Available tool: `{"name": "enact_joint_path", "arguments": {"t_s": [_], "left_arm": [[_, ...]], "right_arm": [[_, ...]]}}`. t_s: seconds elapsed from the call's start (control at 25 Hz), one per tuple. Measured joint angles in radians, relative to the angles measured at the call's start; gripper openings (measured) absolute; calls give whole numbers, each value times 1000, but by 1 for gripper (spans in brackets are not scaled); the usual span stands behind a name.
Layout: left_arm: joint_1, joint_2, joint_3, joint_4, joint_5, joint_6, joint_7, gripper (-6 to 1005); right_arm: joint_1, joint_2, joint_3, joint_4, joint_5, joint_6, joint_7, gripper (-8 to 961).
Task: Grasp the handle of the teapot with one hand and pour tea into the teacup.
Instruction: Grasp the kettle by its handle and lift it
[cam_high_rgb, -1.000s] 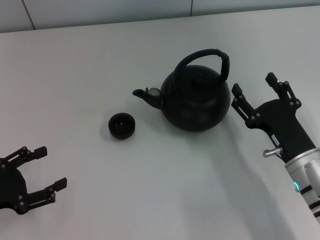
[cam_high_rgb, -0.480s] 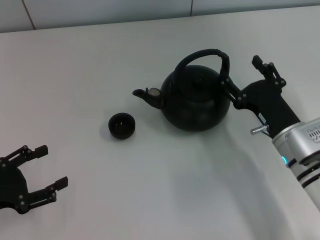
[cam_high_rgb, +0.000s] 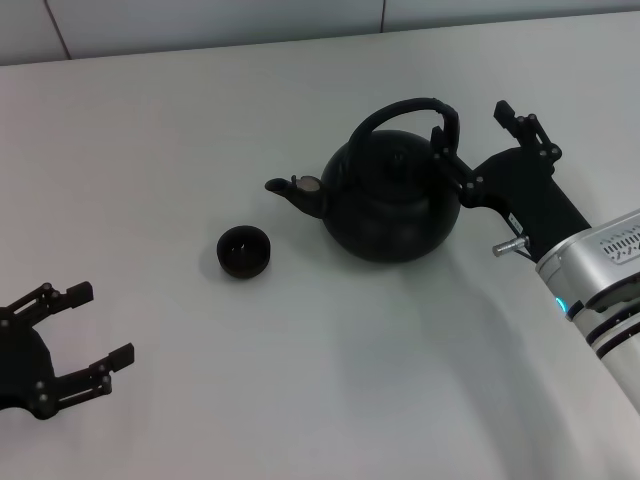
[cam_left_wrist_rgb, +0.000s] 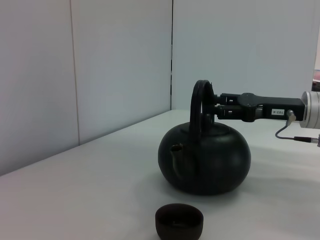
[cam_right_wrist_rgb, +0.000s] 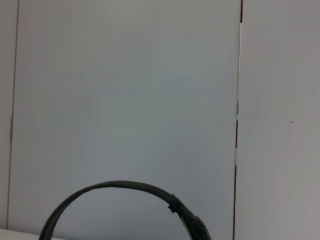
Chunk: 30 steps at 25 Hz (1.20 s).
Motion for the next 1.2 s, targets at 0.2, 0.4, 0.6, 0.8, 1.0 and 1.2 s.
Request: {"name": "enact_joint_path", "arguments": {"t_s": [0.2,0.4,0.6,0.8,1.0,1.2], "left_arm": [[-2,-1,0,0,-3,1,0,859],[-3,-4,0,2,-7,1,0,859],[-4,-8,0,6,-24,1,-1,859],[-4,-8,0,6,-26,1,-1,859],[-3,-8,0,6,-26,1,-1,859],[-4,-8,0,6,-26,0,-1,859]], "right_arm": [[2,0,2,1,0,3,1,814],[3,1,11,1,0,12,6,813],[13,1,12,-5,-6,13,48,572],[25,1,6,-10,-8,13,54,396],[30,2,6,-34,-8,13,138,292],[29,2,5,-45,-8,-13,164,186]]}}
